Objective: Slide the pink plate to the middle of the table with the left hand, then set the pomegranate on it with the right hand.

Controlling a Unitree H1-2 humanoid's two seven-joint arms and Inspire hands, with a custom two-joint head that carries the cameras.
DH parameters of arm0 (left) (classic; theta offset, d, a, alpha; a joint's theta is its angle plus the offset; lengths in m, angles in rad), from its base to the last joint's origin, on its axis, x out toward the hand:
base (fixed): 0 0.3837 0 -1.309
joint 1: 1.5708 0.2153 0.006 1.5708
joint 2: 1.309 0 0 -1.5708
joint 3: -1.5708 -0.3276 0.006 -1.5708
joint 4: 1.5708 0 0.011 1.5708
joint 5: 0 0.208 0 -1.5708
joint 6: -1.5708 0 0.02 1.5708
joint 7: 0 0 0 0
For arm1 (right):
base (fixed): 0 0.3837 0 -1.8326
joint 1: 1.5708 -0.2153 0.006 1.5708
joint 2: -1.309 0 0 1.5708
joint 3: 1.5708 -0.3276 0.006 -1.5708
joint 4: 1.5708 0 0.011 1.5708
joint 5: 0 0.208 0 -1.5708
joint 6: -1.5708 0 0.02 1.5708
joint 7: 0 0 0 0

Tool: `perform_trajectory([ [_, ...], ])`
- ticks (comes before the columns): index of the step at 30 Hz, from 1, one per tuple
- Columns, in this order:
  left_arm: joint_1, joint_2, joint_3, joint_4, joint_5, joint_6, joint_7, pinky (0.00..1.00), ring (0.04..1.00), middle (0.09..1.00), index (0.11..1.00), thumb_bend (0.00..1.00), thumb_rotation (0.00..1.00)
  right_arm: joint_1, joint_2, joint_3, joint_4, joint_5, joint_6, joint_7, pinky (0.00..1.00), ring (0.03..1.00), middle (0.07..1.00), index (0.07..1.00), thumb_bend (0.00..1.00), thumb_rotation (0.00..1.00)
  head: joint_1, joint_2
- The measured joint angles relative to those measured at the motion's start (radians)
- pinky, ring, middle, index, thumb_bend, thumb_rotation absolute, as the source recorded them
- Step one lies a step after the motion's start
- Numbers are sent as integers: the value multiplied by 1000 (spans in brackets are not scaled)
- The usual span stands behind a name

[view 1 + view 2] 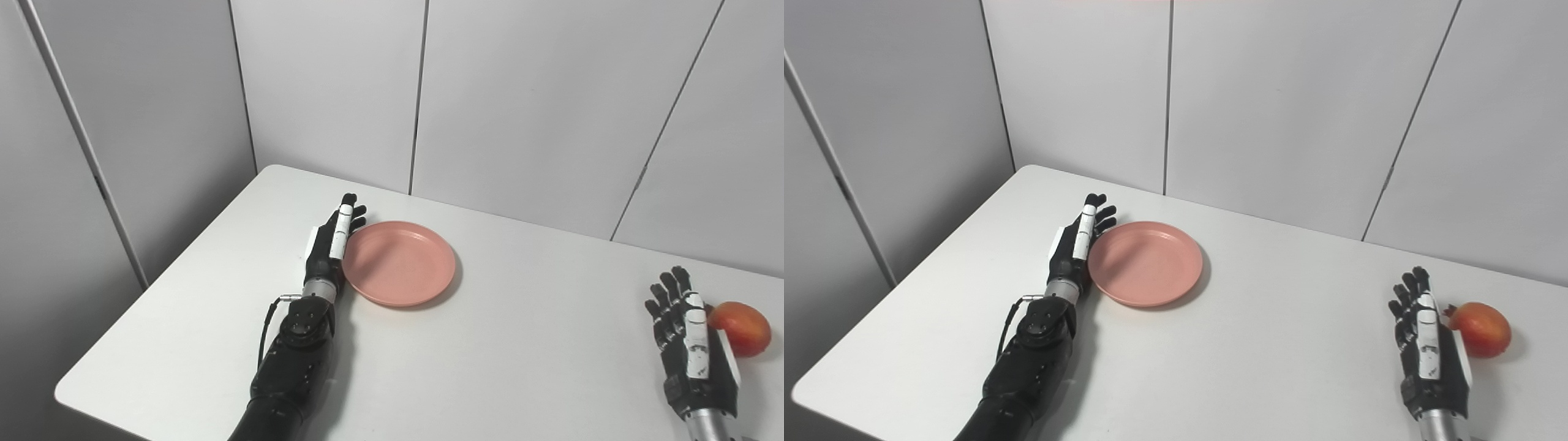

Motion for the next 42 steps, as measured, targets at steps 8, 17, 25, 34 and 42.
perform_trajectory([
  [8,2,-20,-33,-10,8,7,-13,851,870,869,881,661,1000,7,0,0,-10,0,1,0,1000,1000,1000,1000,669,947,-5,6],
  [17,9,-38,-45,-22,-5,12,-40,896,889,883,889,669,1000,10,0,0,-15,1,1,0,1000,1000,1000,1000,664,927,-55,31],
  [25,27,-75,-50,-73,-34,50,-88,904,909,902,915,649,1000,11,7,3,-21,-9,8,-23,1000,1000,1000,1000,671,920,-143,57],
  [34,59,-83,-67,-116,-32,58,-114,924,925,914,922,642,1000,12,20,19,-28,-23,17,-41,1000,1000,1000,1000,676,927,-274,75],
  [42,68,-81,-72,-138,-34,83,-144,929,932,921,925,650,1000,21,40,63,-52,-68,40,-49,1000,1000,1000,1000,674,946,-362,83],
])
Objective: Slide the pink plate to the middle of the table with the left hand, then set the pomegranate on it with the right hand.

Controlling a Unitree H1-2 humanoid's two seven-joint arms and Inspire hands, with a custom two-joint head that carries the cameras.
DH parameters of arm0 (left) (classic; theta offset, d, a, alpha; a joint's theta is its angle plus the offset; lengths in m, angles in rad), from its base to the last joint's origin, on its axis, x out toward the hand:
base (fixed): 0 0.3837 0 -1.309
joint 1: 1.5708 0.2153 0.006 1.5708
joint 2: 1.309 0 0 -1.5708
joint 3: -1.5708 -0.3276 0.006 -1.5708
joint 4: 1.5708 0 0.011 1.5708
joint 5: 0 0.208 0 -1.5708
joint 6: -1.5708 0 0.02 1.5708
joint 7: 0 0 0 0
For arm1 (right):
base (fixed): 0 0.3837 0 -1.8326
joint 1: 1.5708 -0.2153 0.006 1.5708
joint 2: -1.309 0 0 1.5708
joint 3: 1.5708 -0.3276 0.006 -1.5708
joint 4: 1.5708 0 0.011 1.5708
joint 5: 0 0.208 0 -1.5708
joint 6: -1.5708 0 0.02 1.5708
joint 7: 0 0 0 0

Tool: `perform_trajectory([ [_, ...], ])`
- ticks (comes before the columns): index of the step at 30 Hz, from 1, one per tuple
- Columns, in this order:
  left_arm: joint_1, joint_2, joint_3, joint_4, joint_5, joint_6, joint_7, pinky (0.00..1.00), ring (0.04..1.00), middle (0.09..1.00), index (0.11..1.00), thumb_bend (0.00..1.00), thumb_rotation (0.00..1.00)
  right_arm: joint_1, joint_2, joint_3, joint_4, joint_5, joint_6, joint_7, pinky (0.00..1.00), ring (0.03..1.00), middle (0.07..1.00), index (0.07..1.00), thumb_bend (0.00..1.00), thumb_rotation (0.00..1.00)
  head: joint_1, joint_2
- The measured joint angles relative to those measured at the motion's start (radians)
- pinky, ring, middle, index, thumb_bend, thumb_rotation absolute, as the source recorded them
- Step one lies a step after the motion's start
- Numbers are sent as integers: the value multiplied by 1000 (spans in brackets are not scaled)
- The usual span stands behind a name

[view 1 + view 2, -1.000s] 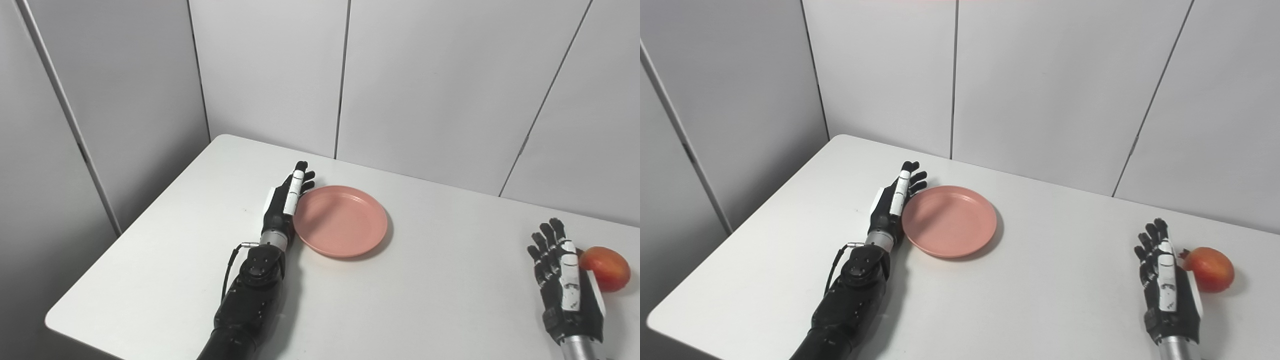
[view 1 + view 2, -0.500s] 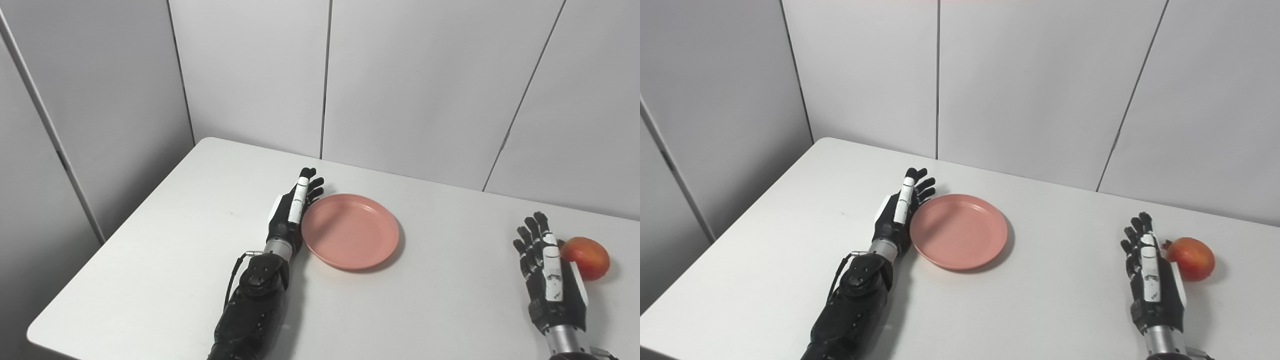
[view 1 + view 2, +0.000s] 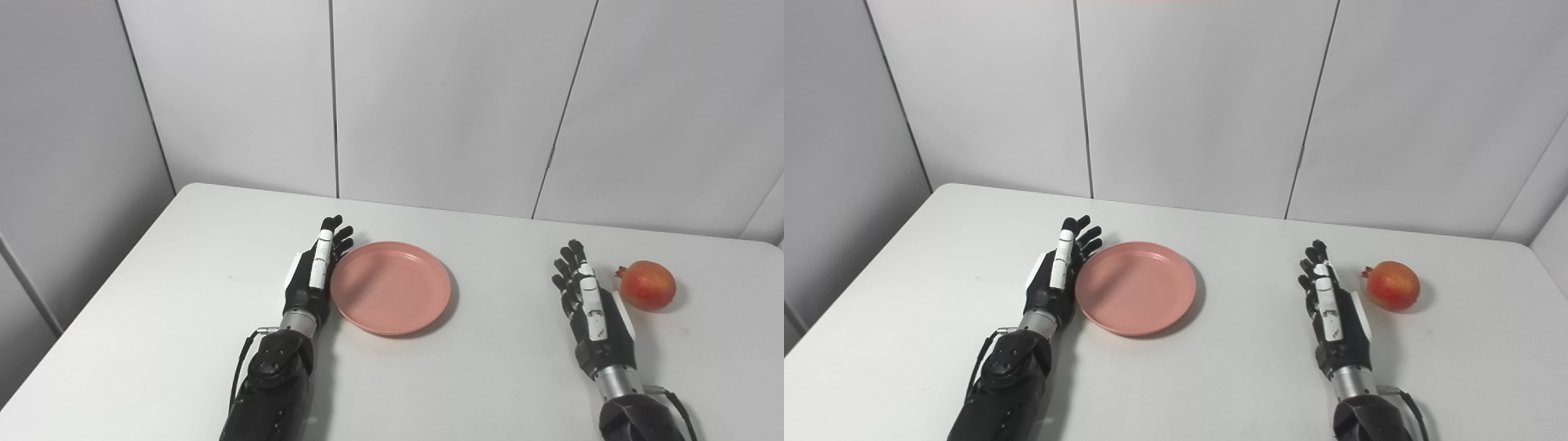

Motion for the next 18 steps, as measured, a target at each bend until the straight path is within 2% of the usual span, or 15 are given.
perform_trajectory([
  [10,17,-4,-1,-26,-5,17,-30,957,946,938,941,653,1000,1,7,19,-2,-27,0,0,1000,1000,1000,1000,675,976,-72,3],
  [18,54,-39,-14,-81,-4,35,-35,990,973,968,967,642,1000,0,15,28,-3,-48,0,-3,1000,1000,1000,1000,674,981,-97,3],
])
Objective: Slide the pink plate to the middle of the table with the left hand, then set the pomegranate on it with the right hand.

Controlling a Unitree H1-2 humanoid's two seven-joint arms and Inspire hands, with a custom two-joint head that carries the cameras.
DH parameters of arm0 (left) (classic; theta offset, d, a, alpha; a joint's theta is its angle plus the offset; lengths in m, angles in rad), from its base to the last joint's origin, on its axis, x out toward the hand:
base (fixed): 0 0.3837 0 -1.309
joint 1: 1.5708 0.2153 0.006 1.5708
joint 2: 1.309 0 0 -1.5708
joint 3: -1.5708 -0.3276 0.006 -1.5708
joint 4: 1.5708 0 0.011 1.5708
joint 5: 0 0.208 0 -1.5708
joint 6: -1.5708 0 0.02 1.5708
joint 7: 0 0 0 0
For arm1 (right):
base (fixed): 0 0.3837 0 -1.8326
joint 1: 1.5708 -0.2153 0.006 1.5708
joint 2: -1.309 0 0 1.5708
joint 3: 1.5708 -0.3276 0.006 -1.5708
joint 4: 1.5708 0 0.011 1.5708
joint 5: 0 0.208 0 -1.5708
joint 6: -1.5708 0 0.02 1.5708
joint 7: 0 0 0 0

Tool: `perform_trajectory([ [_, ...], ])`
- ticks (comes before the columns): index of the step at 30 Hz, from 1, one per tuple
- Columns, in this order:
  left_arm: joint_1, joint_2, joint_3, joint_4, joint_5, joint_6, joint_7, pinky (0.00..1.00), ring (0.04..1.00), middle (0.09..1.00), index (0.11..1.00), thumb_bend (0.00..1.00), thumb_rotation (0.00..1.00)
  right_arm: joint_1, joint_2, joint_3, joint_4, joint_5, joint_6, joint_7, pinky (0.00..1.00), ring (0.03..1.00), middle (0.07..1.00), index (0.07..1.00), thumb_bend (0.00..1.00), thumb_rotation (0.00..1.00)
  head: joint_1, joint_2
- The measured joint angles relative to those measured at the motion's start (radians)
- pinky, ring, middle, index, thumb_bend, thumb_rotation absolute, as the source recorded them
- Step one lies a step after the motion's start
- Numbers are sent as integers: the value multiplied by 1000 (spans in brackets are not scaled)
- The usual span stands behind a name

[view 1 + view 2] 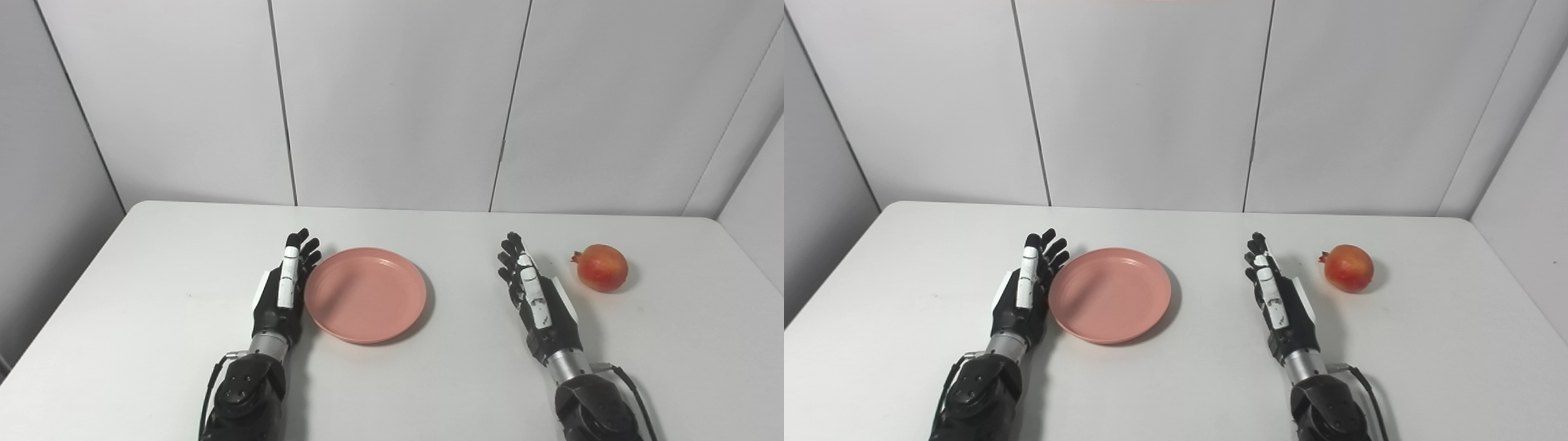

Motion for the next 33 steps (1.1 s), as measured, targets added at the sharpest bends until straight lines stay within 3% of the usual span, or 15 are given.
perform_trajectory([
  [18,21,-4,-46,11,1,-59,-60,1000,999,1000,1000,677,1000,0,11,11,-3,-11,5,-20,1000,1000,1000,1000,685,972,-15,0],
  [33,56,-20,-52,-41,-23,-21,-107,990,985,984,980,636,1000,0,26,15,-7,-30,33,-34,1000,1000,1000,1000,705,948,-43,2],
])
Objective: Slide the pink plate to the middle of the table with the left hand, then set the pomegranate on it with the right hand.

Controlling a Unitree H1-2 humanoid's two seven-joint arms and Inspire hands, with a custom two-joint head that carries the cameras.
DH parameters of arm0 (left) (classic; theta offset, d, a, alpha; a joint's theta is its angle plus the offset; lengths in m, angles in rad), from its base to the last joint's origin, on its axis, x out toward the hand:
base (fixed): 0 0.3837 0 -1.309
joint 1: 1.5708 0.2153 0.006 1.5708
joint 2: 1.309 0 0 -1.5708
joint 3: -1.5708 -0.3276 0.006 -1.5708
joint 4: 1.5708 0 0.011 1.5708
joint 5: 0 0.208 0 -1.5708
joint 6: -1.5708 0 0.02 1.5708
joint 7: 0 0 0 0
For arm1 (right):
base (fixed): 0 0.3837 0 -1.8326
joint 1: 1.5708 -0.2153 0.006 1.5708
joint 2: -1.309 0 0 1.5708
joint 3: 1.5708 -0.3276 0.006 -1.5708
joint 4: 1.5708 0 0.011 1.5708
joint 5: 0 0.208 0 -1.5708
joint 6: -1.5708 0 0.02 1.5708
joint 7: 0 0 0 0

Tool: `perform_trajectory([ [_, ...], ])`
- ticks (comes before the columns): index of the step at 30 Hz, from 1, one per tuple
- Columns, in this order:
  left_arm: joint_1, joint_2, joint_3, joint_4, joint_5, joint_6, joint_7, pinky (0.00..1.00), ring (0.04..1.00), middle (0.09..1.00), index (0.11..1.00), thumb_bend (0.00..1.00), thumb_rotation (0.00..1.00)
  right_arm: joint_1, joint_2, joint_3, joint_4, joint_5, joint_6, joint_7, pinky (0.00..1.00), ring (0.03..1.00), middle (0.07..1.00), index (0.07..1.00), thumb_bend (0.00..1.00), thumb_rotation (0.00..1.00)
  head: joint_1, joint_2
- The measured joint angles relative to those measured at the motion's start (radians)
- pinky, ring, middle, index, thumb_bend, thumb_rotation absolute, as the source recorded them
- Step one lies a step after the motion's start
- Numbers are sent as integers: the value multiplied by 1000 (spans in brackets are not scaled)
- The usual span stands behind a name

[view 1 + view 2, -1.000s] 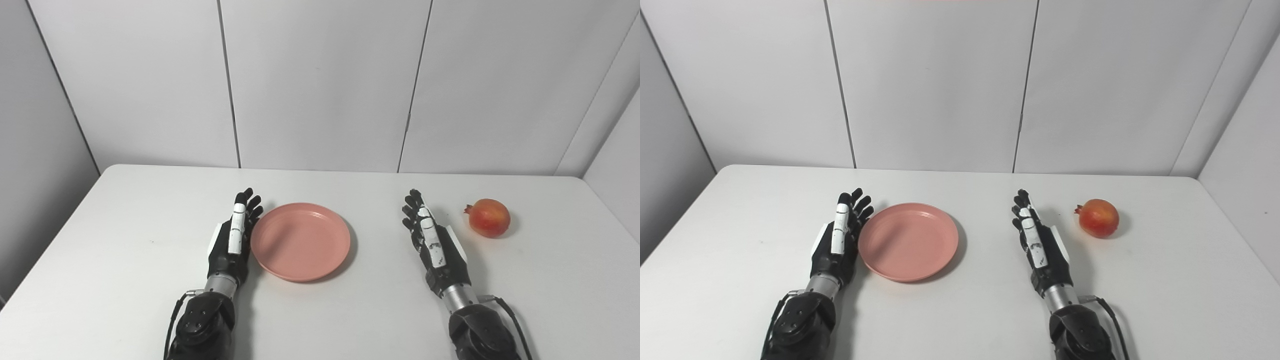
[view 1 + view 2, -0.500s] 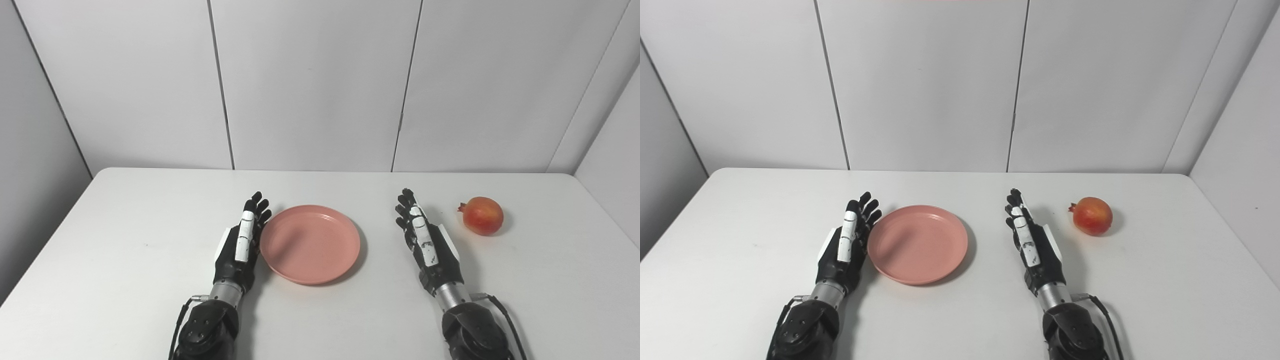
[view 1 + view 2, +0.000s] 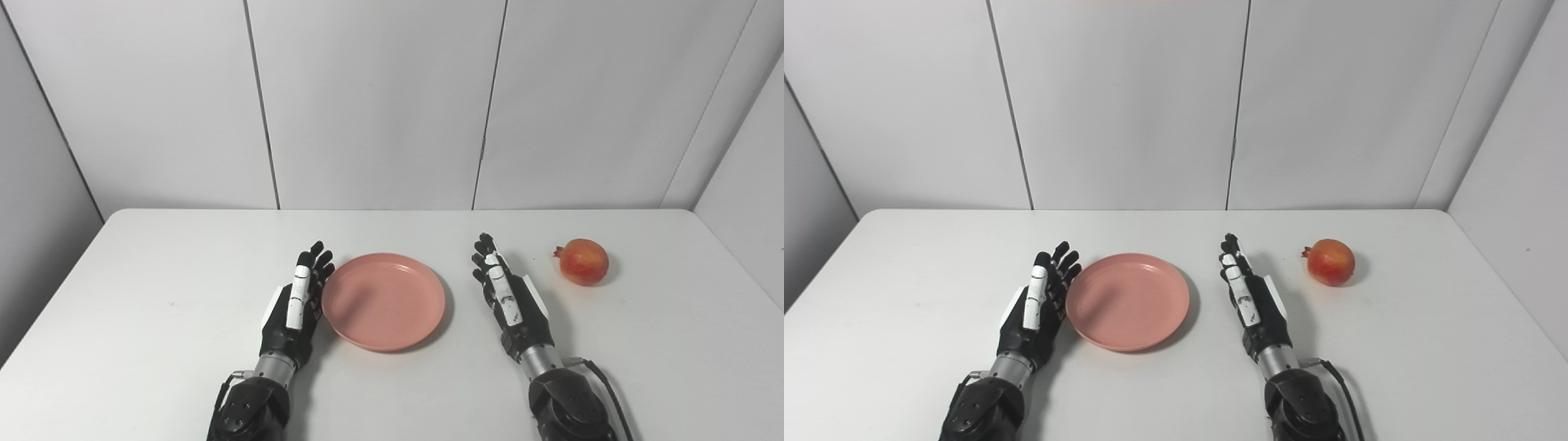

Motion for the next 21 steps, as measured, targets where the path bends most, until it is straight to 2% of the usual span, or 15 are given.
perform_trajectory([
  [12,4,-3,-3,0,-17,0,-27,980,989,989,989,649,1000,0,3,-2,-1,-1,1,0,1000,1000,1000,1000,709,945,-12,0],
  [16,4,-1,-3,0,-17,0,-31,984,990,993,991,647,1000,-1,5,-1,-1,-7,1,-3,1000,1000,1000,1000,740,925,-41,-5],
  [21,3,10,2,9,-17,-9,-33,993,999,1000,997,654,1000,-4,11,-7,1,-39,-13,-49,1000,1000,1000,1000,692,914,-77,-11],
])
